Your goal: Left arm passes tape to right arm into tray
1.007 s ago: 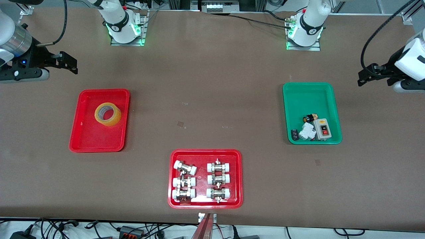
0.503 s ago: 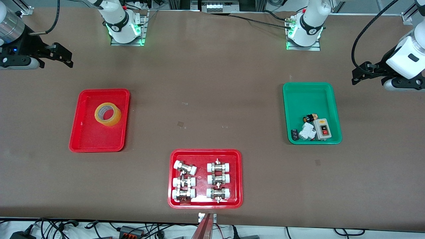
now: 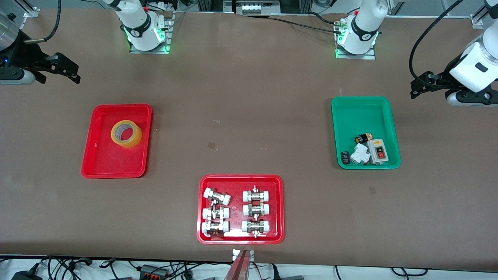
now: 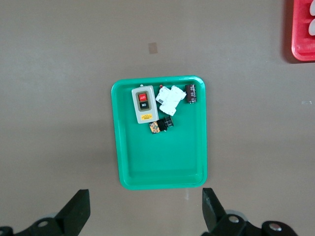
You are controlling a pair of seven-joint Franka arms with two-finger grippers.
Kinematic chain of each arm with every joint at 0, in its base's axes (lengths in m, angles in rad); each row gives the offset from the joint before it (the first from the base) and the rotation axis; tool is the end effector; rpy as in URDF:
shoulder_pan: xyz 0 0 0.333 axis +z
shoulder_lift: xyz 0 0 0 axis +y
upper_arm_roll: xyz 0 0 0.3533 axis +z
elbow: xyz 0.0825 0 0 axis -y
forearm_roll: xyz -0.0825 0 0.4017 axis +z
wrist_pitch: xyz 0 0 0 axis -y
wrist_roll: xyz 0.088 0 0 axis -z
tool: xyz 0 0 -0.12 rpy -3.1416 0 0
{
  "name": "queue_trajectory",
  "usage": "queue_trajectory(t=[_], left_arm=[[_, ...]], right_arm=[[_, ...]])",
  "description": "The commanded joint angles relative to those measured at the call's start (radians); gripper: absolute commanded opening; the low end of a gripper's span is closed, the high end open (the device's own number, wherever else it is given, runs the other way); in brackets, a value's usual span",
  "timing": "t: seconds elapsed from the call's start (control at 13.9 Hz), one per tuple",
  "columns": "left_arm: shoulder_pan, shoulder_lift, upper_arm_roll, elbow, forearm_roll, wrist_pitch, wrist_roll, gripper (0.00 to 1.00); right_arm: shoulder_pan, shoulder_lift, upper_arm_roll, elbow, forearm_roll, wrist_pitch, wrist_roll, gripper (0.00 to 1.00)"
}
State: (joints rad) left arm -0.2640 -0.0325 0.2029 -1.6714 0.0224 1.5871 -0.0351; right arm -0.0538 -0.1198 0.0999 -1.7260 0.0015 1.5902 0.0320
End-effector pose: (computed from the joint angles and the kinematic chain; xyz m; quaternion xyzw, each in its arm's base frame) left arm 0.5585 -0.0297 0.6190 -0.9995 0.0136 0.0258 0.0092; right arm 0.5296 0.0279 0.6401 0.9999 0.0066 -0.0081 0.0055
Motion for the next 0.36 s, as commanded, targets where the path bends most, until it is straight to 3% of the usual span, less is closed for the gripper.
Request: queue_trajectory(t=[0.0, 0.29], left_arm=[[-0.001, -0.013, -0.008, 0.004, -0.013, -0.018, -0.002, 1.0], [-0.003, -0.012, -0.011, 0.004, -0.015, -0.016, -0.002, 1.0]], right_arm=[[-0.008, 0.017, 0.001, 0.029, 0.017, -0.021, -0.006, 1.0], [-0.008, 0.022, 0.0, 0.029, 0.017, -0.024, -0.012, 1.0]])
